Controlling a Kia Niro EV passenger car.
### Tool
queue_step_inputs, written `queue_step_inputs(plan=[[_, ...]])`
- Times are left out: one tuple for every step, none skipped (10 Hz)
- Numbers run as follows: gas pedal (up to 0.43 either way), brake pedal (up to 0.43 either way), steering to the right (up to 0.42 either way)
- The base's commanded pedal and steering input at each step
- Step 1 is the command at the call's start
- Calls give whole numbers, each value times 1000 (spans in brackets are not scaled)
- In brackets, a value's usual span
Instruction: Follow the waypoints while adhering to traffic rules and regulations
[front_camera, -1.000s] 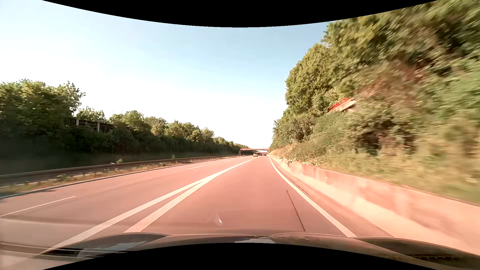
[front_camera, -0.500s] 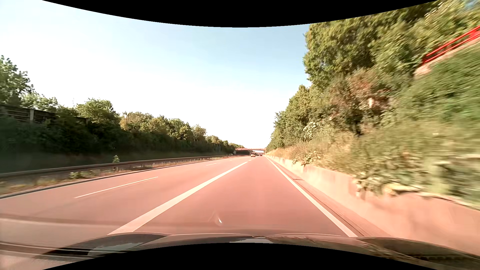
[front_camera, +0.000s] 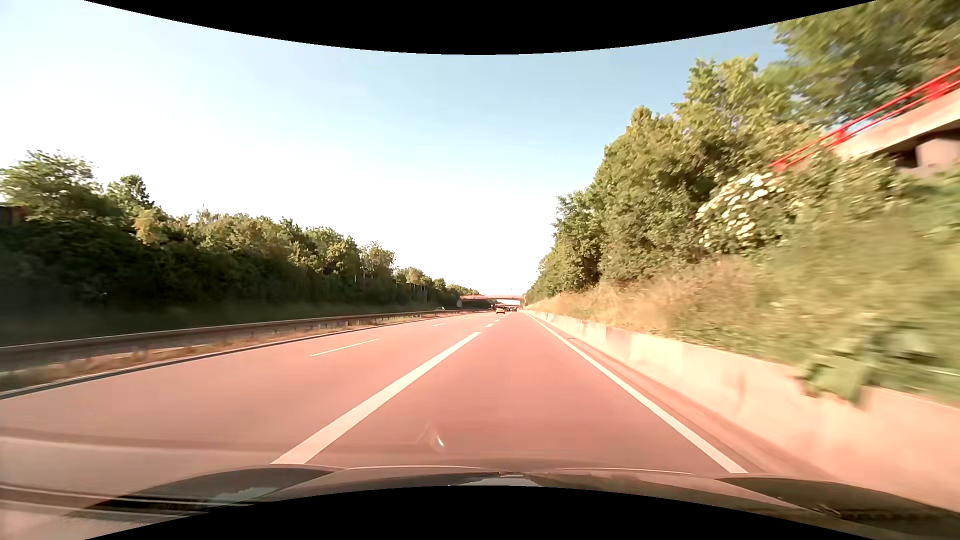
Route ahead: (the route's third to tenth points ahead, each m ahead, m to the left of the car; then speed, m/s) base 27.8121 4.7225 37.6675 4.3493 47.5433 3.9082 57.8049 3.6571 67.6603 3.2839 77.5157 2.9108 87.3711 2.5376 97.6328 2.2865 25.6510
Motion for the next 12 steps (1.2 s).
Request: queue_step_inputs(plan=[[331,6,11],[350,6,11],[370,6,10],[390,6,9],[398,6,7],[398,6,6],[421,6,4],[429,6,3],[429,6,3],[429,6,1],[421,6,-1],[421,6,-3]])
